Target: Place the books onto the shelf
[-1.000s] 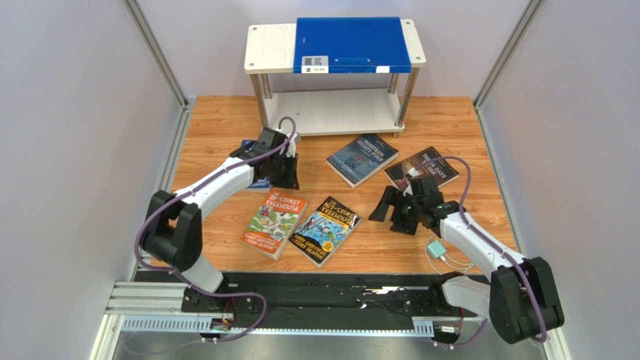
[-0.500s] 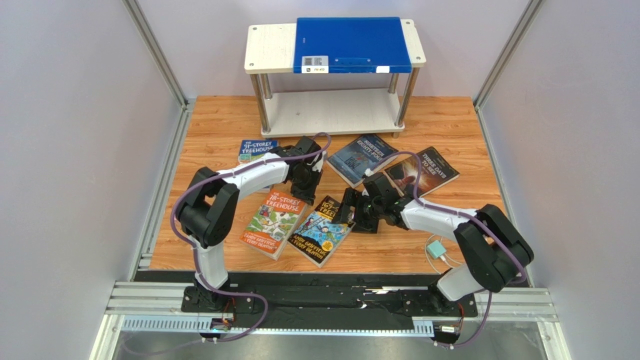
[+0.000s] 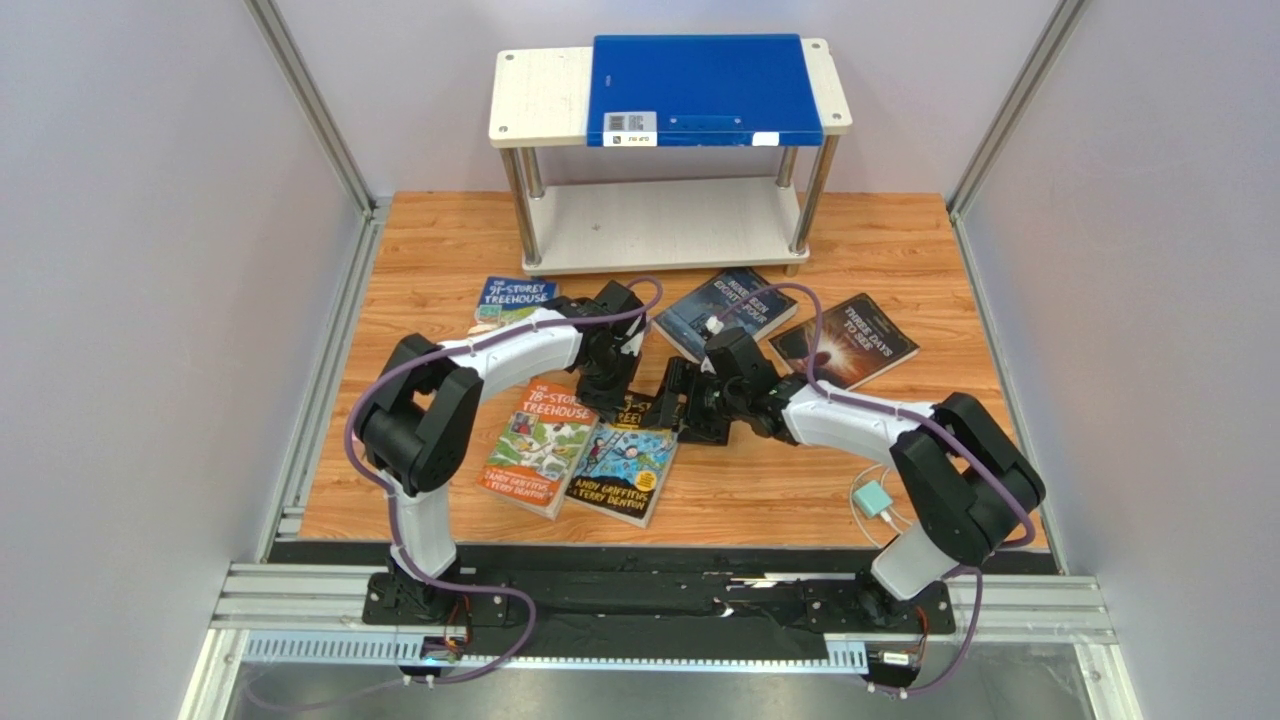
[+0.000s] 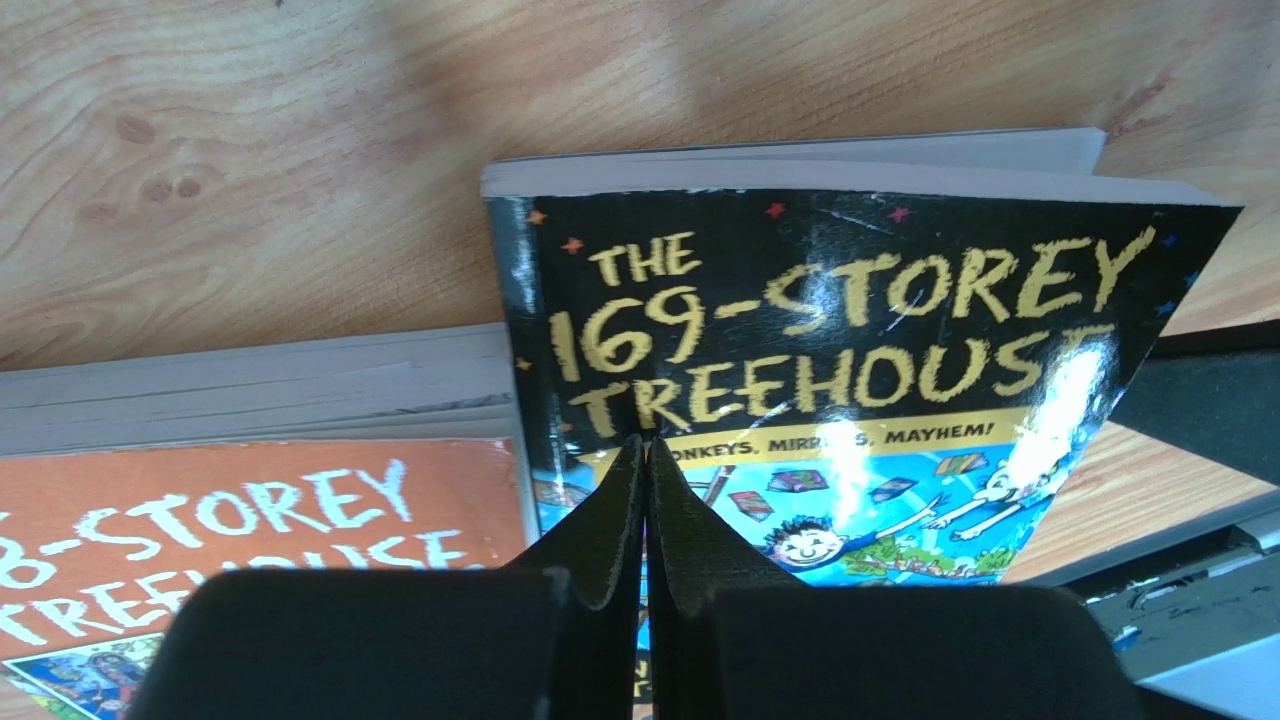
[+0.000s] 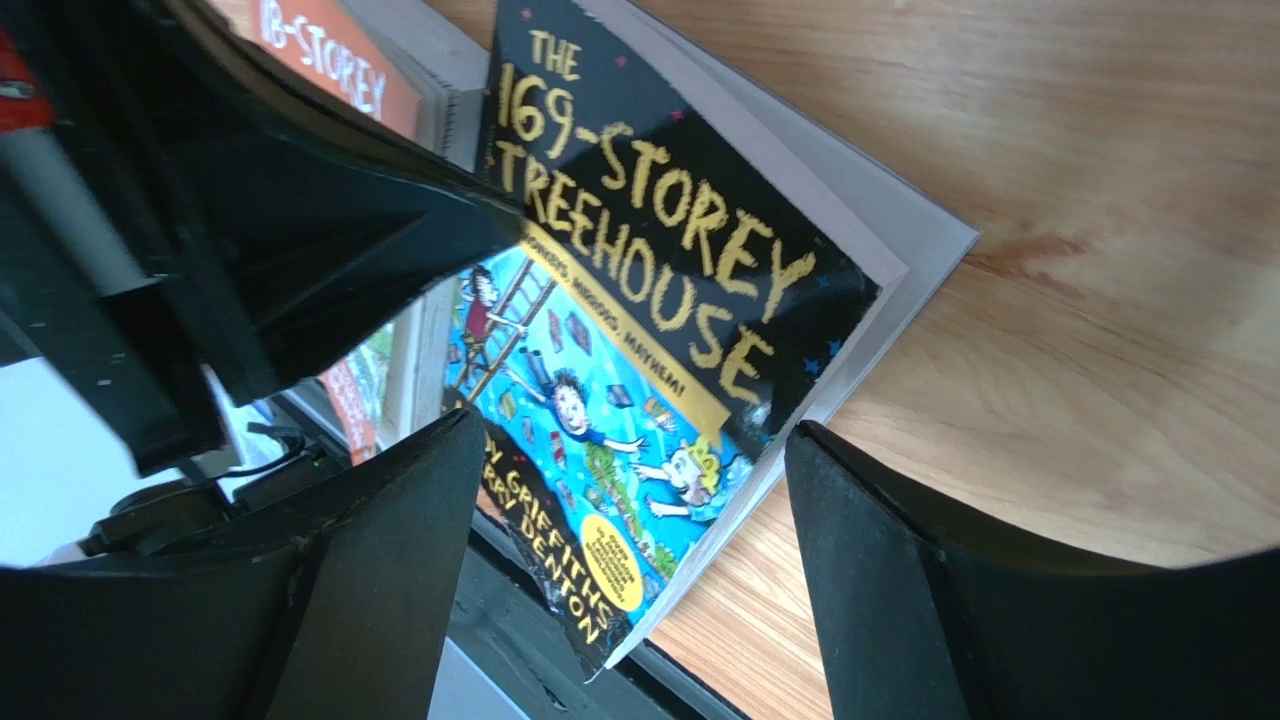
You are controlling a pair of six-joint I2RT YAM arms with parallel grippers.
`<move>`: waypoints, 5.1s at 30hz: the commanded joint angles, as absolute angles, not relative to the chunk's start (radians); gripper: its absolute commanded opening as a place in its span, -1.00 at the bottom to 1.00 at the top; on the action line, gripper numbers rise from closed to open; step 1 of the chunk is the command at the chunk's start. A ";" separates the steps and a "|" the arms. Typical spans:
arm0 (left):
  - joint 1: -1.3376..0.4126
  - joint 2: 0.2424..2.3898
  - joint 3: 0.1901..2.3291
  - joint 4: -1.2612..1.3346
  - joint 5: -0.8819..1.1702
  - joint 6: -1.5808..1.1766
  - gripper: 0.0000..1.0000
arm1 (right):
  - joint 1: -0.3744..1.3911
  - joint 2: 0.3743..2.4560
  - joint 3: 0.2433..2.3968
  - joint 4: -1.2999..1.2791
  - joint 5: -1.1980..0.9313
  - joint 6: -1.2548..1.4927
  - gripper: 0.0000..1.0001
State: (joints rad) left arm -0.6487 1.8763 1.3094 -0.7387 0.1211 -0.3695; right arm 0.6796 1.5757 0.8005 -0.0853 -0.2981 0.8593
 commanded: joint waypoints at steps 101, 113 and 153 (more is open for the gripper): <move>-0.609 1.045 0.953 -0.310 0.396 -0.417 0.99 | 0.520 1.220 0.957 0.106 -0.778 0.681 -1.00; -0.609 1.069 0.943 -0.179 0.528 -0.460 -1.00 | 0.520 1.200 1.003 -0.075 -0.659 0.611 -0.25; -0.584 1.327 0.979 0.445 0.621 -0.807 -1.00 | 0.454 0.960 0.273 0.913 -0.482 1.091 1.00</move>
State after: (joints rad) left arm -0.5892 1.3094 0.9916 0.2371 0.5777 -0.7261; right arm 0.4343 0.9928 0.2798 0.7448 -0.5880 1.0729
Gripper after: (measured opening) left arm 0.241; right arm 0.998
